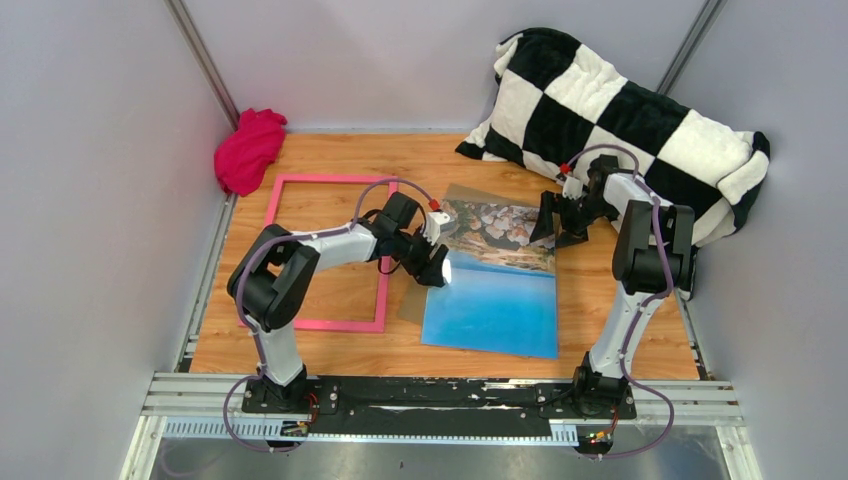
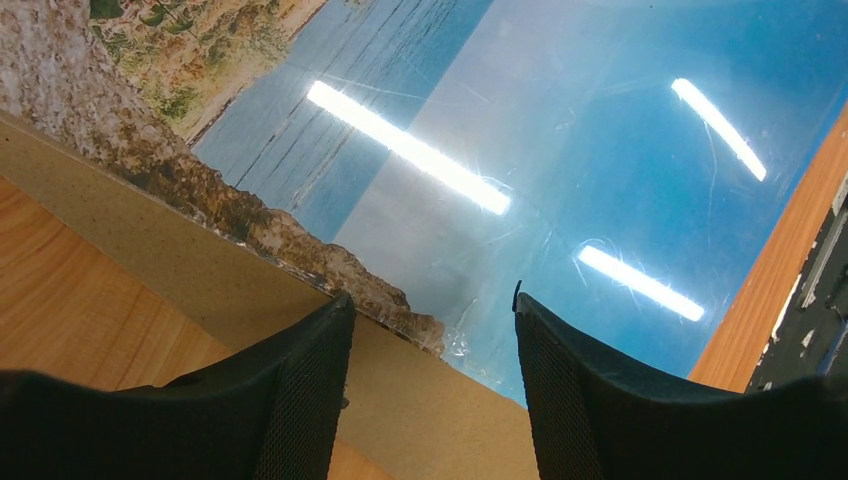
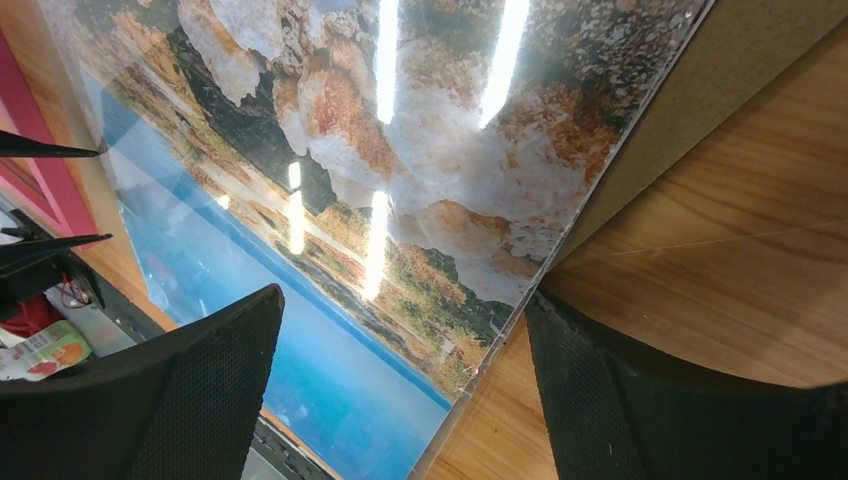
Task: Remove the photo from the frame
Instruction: Remove the photo frame item from the photo frame.
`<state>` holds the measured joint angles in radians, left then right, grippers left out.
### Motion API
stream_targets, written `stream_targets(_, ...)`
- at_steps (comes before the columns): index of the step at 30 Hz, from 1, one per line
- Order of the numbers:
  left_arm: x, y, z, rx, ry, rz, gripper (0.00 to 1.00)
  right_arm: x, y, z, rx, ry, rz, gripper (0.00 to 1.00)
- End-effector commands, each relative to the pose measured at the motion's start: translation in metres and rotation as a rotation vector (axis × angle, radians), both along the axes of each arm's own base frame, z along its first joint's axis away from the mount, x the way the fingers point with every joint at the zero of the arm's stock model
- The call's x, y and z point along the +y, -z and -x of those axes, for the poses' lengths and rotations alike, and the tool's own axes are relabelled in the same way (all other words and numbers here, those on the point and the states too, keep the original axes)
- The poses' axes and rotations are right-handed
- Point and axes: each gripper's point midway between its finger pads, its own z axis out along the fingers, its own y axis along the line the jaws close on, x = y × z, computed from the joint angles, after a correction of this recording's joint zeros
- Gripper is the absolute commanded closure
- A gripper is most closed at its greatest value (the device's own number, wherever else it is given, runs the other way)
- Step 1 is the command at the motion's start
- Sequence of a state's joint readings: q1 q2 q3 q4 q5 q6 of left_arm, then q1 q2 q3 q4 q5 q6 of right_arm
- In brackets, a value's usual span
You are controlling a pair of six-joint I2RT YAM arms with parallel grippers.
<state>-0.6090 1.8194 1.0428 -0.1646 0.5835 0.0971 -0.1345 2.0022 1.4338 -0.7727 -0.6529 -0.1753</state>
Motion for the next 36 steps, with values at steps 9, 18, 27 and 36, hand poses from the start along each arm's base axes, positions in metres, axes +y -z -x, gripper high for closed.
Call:
stream_targets(9,0.009,0.030,0.007,0.041,0.000,-0.091,0.36,-0.004,-0.005,0.038,0.140,-0.003,-0.091,0.12)
stream_targets(18,0.007,0.028,0.006,0.042,-0.004,-0.082,0.37,-0.011,-0.006,0.085,0.155,-0.041,-0.038,0.10)
stream_targets(27,0.007,0.027,0.006,0.039,-0.008,-0.078,0.36,-0.009,0.007,0.100,0.210,-0.047,-0.066,0.10)
stream_targets(36,0.007,0.028,0.007,0.041,-0.008,-0.074,0.36,-0.002,0.014,0.103,0.243,-0.054,-0.125,0.11)
